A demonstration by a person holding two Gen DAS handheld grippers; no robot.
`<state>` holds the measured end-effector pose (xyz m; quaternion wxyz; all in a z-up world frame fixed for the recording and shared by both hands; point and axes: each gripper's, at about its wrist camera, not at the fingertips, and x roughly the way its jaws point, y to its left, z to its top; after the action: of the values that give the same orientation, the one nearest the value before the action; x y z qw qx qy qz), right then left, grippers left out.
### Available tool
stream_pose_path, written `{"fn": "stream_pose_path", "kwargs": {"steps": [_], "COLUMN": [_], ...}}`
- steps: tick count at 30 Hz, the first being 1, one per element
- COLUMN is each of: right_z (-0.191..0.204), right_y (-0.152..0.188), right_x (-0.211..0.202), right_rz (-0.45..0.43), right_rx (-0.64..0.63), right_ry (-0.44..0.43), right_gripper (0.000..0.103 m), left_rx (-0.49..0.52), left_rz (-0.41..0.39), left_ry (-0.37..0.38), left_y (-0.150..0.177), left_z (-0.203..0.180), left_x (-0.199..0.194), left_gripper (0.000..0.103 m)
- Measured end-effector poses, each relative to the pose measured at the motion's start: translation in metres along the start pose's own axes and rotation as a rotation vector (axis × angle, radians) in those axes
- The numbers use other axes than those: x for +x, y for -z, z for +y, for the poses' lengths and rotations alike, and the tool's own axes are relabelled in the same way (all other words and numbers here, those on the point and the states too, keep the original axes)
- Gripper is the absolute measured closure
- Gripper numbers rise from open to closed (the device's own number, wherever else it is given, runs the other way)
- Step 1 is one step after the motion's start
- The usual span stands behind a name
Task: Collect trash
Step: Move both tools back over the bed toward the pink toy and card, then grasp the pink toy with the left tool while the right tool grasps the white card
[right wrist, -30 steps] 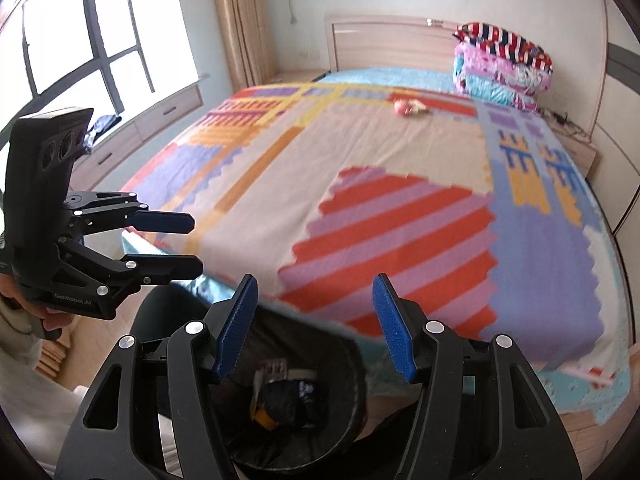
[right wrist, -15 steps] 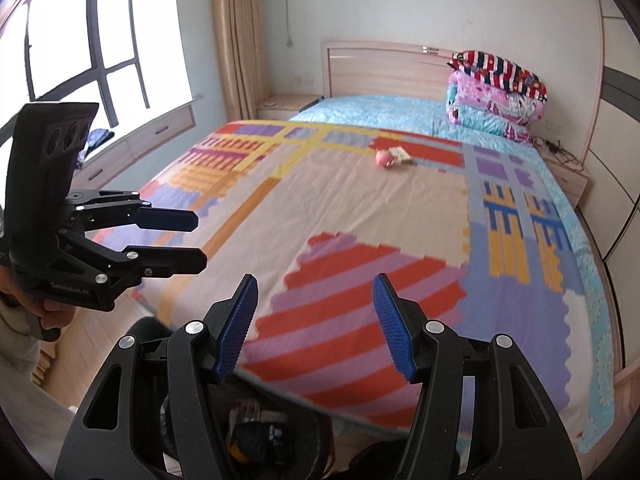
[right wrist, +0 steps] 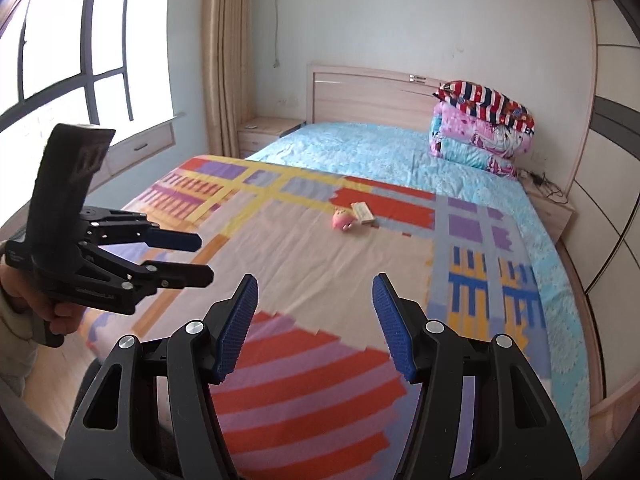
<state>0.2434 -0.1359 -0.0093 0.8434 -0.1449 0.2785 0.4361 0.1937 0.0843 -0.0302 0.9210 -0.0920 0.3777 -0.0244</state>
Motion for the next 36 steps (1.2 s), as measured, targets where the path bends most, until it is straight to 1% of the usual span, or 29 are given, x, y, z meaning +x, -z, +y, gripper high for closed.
{"fn": "stream_pose_path", "kwargs": {"steps": [5, 11, 13, 14, 16, 22, 24, 28, 31, 34, 36], "right_z": [-0.015, -0.030, -0.035, -0.037, -0.045, -0.062, -0.066, -0.075, -0.078, -0.076, -0.079], "right_y": [-0.020, -0.039, -0.043, -0.044, -0.048, -0.055, -0.056, -0.059, -0.060, -0.062, -0.062], "right_x": [0.023, 0.066, 0.078, 0.083, 0.098, 0.139, 0.154, 0.170, 0.181, 0.189, 0.193], "right_rz": [-0.013, 0.031, 0.038, 0.039, 0.049, 0.090, 0.094, 0.108, 0.113, 0.119, 0.115], "right_rx": [0.008, 0.011, 0.015, 0.018, 0.033, 0.066, 0.052, 0.080, 0.083, 0.067, 0.077], "right_ry": [0.005, 0.030, 0.037, 0.041, 0.042, 0.019, 0.037, -0.004, -0.018, -0.038, -0.070], "right_gripper": [0.044, 0.044, 0.044, 0.044, 0.044, 0.044, 0.044, 0.044, 0.044, 0.044, 0.044], "left_rx": [-0.015, -0.051, -0.068, -0.069, -0.077, -0.153, -0.173, -0.187, -0.198, -0.185, -0.176], "left_rz": [0.013, 0.011, 0.015, 0.015, 0.014, 0.035, 0.040, 0.056, 0.057, 0.061, 0.055], "left_ry": [-0.006, -0.006, -0.029, -0.029, -0.017, 0.021, 0.038, 0.023, 0.033, 0.051, 0.046], "left_y": [-0.022, -0.050, -0.057, -0.060, -0.066, -0.085, -0.091, -0.097, -0.097, -0.095, -0.096], "left_z": [0.013, 0.034, 0.044, 0.047, 0.054, 0.073, 0.078, 0.085, 0.089, 0.087, 0.087], "left_x": [0.031, 0.069, 0.084, 0.089, 0.102, 0.132, 0.141, 0.155, 0.161, 0.165, 0.167], "left_gripper": [0.049, 0.049, 0.049, 0.049, 0.049, 0.049, 0.049, 0.049, 0.049, 0.049, 0.050]}}
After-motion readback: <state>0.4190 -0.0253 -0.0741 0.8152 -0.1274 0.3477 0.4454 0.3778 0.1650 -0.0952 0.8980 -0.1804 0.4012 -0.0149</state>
